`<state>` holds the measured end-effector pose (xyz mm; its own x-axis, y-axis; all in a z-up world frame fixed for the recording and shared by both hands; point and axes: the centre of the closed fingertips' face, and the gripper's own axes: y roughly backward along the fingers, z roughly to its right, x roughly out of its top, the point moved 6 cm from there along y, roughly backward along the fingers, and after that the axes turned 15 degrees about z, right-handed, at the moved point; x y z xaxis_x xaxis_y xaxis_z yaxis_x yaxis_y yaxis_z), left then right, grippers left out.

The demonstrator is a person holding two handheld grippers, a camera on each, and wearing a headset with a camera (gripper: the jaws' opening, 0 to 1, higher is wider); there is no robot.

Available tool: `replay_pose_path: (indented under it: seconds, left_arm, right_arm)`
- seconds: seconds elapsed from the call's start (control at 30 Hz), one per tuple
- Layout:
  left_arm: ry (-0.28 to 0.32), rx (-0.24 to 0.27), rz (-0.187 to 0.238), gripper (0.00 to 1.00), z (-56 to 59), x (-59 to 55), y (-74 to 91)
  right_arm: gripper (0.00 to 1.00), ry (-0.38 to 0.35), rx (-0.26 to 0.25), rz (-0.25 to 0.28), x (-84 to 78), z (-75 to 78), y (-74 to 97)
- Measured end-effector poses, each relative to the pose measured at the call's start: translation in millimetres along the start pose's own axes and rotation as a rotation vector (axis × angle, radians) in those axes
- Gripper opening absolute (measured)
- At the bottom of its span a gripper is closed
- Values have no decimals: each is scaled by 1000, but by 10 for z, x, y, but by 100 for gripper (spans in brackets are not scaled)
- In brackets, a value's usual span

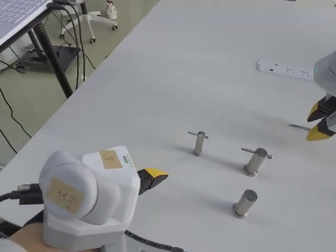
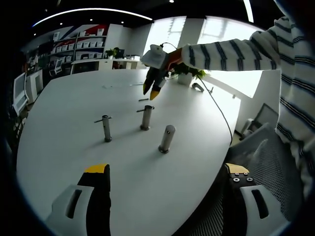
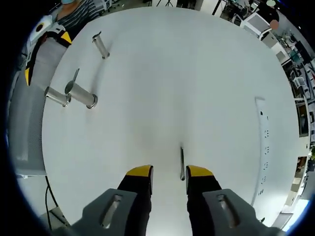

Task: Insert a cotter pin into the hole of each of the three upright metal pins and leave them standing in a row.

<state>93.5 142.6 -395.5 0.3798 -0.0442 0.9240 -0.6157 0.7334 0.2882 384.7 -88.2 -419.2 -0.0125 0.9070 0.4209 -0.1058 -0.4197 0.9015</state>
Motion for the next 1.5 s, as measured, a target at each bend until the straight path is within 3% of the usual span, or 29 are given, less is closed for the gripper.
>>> replay_pose_path:
  seconds: [0.27,0.37,0.87,1.2,1.5]
  left_arm:
    - [10,14,7,94,-45,-2,35]
    - [13,16,4,94,-61,-14,46]
    - [30,32,-5,94,-95,-30,60]
    - [33,27,-22,93,-74,-52,44]
    - [42,23,-28,93,-54,-99,13]
  right_arm:
    - [10,-5,-1,-49,-89,126,-89]
    - [7,-43,1,-53,-156,179,-129]
    - [5,-73,16,-56,-205,154,-126]
    - [4,-37,47,-111,-184,119,-135]
    - [4,-52,38,-117,-177,121,-128]
